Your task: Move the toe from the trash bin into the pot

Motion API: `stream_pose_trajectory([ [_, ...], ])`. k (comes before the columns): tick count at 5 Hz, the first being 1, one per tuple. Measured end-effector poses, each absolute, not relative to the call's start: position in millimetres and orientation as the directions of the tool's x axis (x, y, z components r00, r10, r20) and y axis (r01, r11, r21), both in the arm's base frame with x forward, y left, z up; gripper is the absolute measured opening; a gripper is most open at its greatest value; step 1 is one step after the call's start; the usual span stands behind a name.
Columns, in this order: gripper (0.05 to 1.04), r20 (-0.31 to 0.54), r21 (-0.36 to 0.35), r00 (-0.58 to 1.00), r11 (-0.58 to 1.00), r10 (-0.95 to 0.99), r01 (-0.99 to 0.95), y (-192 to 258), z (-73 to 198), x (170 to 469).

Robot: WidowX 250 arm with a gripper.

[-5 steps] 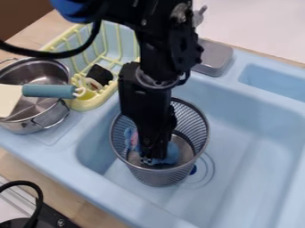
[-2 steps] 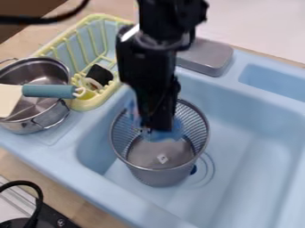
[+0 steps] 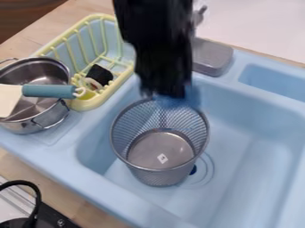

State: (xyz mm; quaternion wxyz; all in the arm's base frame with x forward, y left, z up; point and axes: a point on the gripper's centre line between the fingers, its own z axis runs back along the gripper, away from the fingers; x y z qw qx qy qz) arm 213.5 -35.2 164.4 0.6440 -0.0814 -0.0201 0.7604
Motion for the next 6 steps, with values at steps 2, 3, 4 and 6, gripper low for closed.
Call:
stream_pose_trajectory([
  [2,0.118,-0.154,-0.181,-0.102,-0.130,0.983,-0.975,-3.6,194.6,218.1],
  [3,0.118,-0.101,-0.156,-0.127,-0.142,0.987,-0.978,19.9,199.5,220.4],
  [4,0.118,-0.053,-0.130,-0.180,-0.185,0.982,-0.974,45.5,199.6,212.5],
  [6,0.118,0.039,-0.130,-0.291,-0.283,0.956,-0.950,82.4,197.2,189.8],
])
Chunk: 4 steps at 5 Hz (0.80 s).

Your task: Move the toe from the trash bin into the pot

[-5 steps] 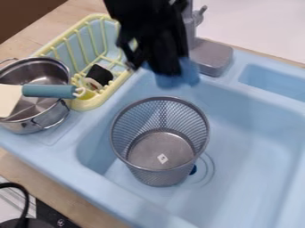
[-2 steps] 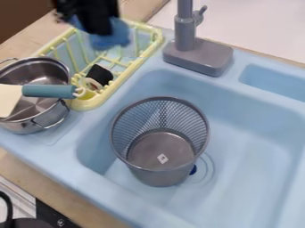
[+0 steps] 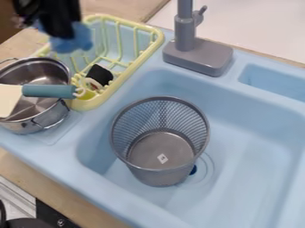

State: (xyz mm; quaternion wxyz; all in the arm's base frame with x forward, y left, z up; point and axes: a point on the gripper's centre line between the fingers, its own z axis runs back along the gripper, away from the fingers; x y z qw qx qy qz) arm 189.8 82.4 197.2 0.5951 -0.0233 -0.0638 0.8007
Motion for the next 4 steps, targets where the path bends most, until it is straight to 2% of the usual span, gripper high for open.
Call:
stream_pose_trajectory([
  [2,0.118,0.081,-0.100,-0.335,-0.327,0.939,-0.940,100.8,178.6,169.4],
  [4,0.118,0.062,-0.140,-0.380,-0.369,0.923,-0.919,109.9,176.7,169.5],
])
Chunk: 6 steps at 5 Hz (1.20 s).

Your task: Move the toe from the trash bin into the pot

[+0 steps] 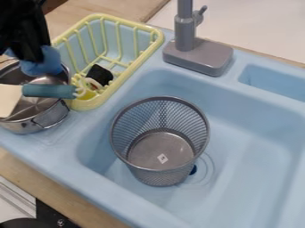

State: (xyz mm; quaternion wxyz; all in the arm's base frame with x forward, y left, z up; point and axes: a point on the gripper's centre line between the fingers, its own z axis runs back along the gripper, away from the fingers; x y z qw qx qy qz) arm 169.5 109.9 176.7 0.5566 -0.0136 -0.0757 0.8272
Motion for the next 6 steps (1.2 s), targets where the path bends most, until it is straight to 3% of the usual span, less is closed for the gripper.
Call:
stream_pose_trajectory([
  [3,0.142,0.061,-0.084,-0.406,-0.401,0.912,-0.912,121.6,165.1,176.1],
  [4,0.349,0.051,-0.081,-0.422,-0.417,0.905,-0.905,122.7,165.0,174.4],
  [6,0.922,0.035,-0.093,-0.422,-0.417,0.906,-0.904,121.0,168.7,166.8],
])
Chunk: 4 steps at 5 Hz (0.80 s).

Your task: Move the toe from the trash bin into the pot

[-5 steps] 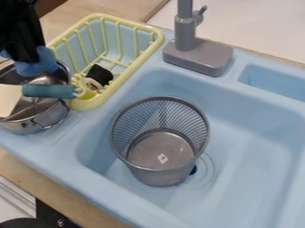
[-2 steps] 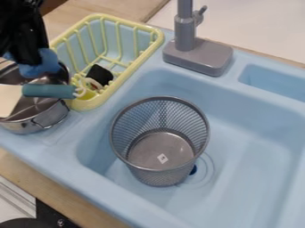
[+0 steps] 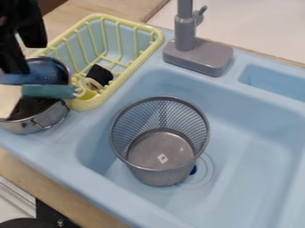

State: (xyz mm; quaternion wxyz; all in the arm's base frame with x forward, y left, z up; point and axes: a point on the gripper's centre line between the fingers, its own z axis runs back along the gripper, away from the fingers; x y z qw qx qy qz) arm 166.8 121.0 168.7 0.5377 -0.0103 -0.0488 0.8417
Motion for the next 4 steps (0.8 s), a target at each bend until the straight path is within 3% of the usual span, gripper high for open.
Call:
stream_pose_trajectory([
  [1,1.003,0.033,-0.088,-0.431,-0.427,0.902,-0.900,120.7,168.6,165.9],
  [4,0.999,0.009,-0.079,-0.395,-0.393,0.919,-0.916,98.8,167.8,188.0],
])
